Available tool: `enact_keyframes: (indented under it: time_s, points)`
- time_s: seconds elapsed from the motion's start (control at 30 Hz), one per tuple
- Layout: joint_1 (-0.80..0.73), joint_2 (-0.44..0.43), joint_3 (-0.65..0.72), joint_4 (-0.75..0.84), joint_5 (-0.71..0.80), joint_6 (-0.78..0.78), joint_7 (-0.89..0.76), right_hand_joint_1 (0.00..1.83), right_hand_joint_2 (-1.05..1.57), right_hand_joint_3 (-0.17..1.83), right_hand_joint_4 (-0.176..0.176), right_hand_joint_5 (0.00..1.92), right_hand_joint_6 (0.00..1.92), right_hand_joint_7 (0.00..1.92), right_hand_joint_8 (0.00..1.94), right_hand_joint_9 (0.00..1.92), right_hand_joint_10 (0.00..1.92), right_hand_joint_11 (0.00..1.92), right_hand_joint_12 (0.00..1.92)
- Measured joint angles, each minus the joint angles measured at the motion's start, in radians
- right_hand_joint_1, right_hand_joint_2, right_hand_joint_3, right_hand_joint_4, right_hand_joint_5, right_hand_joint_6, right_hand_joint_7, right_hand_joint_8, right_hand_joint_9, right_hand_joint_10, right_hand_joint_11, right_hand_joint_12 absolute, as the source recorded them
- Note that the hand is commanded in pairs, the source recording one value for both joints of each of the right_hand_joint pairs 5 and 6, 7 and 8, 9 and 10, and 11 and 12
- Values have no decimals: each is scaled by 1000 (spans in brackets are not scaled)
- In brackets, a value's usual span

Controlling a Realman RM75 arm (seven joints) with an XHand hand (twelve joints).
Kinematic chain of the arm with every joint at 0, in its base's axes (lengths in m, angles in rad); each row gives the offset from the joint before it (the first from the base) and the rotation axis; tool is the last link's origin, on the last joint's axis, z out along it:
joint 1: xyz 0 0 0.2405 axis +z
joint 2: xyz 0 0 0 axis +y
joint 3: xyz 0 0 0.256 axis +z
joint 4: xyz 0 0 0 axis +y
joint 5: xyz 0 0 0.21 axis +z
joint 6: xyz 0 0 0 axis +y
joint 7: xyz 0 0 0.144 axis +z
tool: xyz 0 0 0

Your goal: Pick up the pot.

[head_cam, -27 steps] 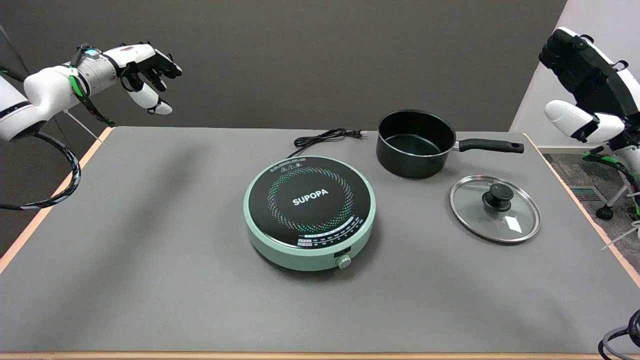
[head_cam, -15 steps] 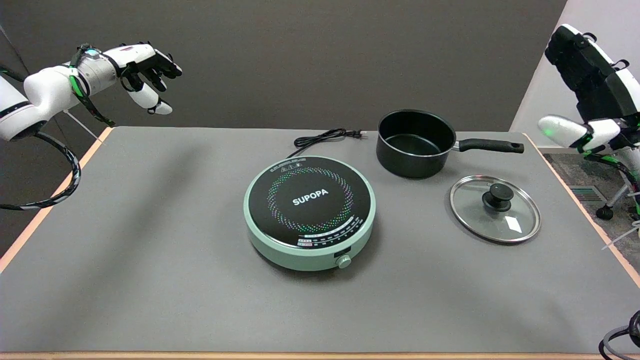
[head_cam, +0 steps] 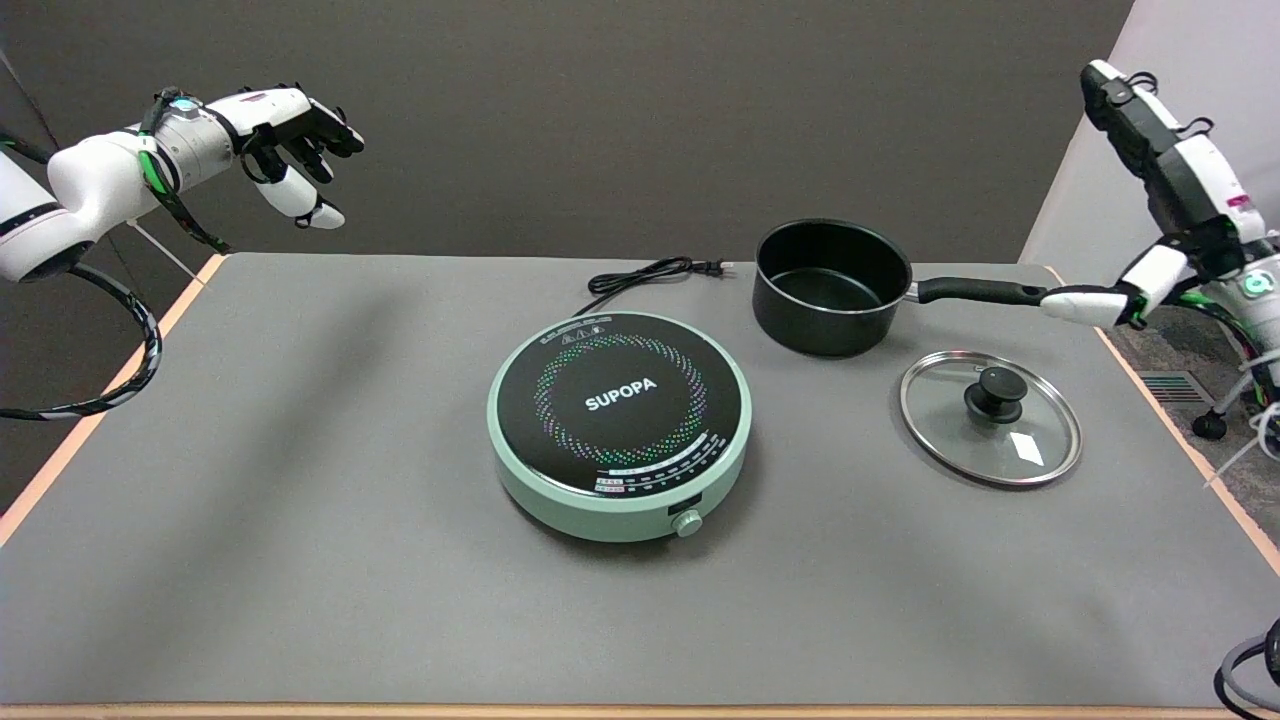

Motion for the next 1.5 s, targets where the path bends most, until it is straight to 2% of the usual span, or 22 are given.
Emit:
enact_keyframes:
  time_s: [0.3, 0.6, 0.67, 1.1, 1.5]
  points:
    - [1, 47, -104, 90, -3, 279, -173, 1239, -621, 1028, -152, 51, 51, 51, 51, 51, 51, 51, 51]
    - [29, 97, -268, 209, -6, 647, -297, 1248, -619, 982, -166, 52, 52, 52, 52, 52, 52, 52, 52]
    - [38, 105, -307, 233, -6, 720, -314, 1249, -618, 979, -176, 52, 52, 52, 52, 52, 52, 52, 52]
    - [96, 143, -555, 387, -5, 1197, -387, 1239, -591, 932, -176, 55, 55, 55, 55, 55, 55, 55, 55]
    - [137, 156, -682, 440, -1, 1478, -411, 1232, -537, 933, -176, 58, 58, 58, 58, 58, 58, 58, 58]
